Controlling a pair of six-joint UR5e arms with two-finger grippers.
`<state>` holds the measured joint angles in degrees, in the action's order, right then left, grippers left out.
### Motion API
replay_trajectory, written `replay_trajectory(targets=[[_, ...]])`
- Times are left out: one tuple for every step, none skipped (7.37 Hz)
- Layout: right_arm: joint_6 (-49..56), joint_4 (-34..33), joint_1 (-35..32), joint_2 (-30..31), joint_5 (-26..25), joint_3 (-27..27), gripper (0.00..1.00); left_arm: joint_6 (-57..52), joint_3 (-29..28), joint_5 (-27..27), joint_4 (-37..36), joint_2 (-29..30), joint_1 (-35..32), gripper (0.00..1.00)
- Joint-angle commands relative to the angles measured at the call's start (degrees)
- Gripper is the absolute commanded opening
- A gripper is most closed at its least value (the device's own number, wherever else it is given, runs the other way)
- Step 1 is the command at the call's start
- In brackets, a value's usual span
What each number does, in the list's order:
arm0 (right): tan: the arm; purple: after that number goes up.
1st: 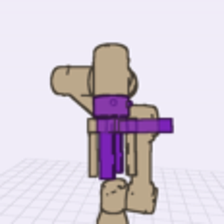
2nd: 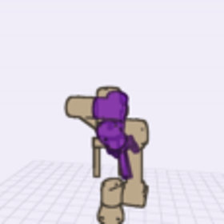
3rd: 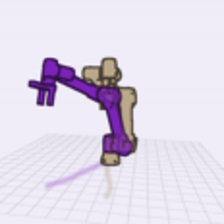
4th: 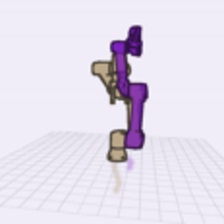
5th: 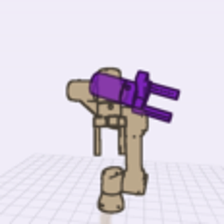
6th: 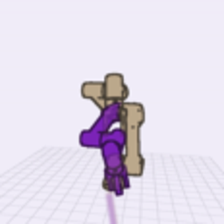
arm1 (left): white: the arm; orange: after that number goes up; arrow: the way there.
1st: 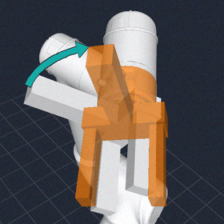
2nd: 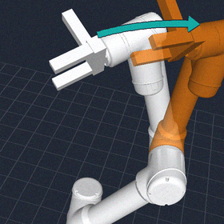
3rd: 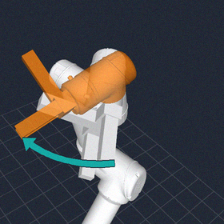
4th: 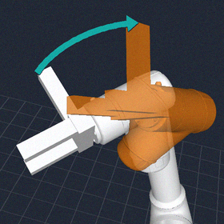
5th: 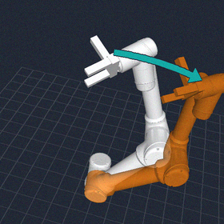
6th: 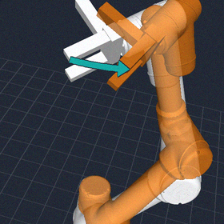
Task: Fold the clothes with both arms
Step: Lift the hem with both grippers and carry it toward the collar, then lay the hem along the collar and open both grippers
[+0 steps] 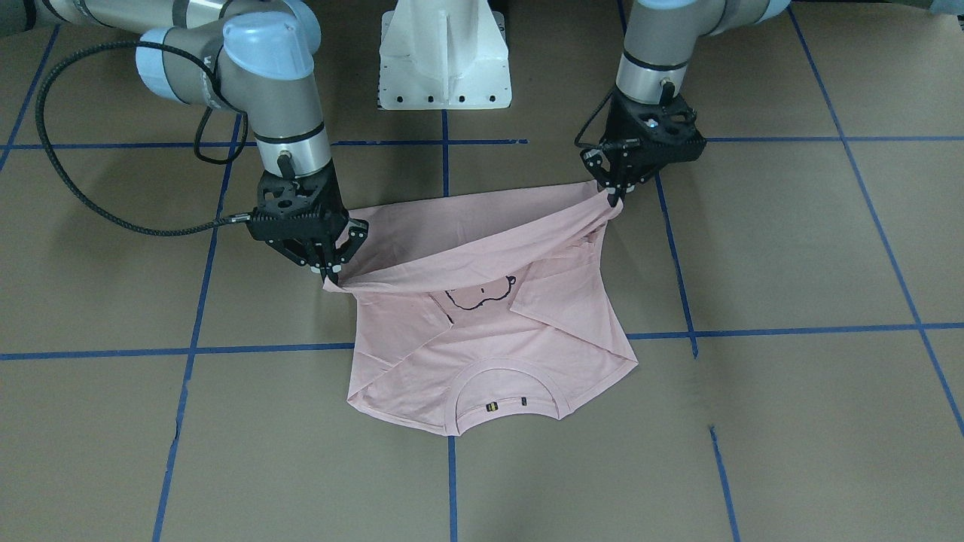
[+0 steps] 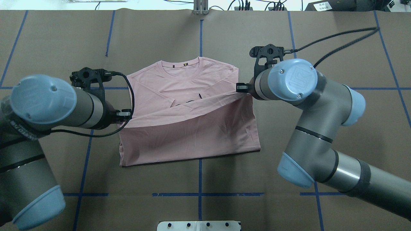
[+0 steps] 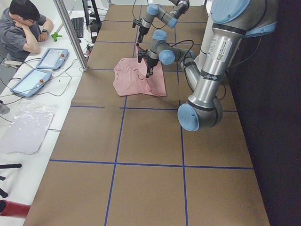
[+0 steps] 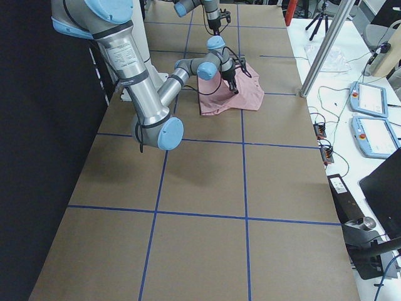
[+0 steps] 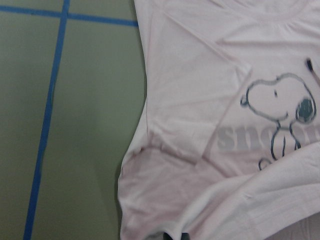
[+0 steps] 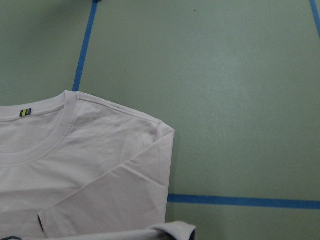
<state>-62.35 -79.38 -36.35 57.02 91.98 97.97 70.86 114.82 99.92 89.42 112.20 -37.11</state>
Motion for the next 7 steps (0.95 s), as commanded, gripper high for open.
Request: replay_trajectory(targets=[[4.42,15.42,-1.18,-1.55,-0.13,-13.1,0.0,-1.25,-12.1,0.01,11.16,1.78,-2.96,0.0],[4.51,17.14,-1.18,-4.08,-0.31,-17.51,0.0,-1.25,-17.21,-0.08,16.09,2.23,-3.49,0.0],[4.6,17.24,-1.18,-6.11,-0.4,-20.6,0.0,-1.25,-21.17,-0.08,19.71,2.23,-4.19,0.0],[5.04,17.24,-1.79,-7.08,-0.4,-21.94,0.0,-1.25,-24.87,-0.08,23.05,2.23,-4.28,0.0],[5.3,17.24,-2.41,-7.09,-0.4,-22.3,0.0,-1.25,-27.08,-0.08,25.34,2.23,-4.81,0.0],[6.09,17.24,-3.02,-7.88,-0.4,-23.08,0.0,-1.25,-27.8,-0.08,25.63,2.23,-5.16,0.0],[6.1,17.24,-3.55,-9.19,-0.4,-24.4,0.0,-1.34,-27.89,-0.08,25.63,2.32,-5.25,0.0]])
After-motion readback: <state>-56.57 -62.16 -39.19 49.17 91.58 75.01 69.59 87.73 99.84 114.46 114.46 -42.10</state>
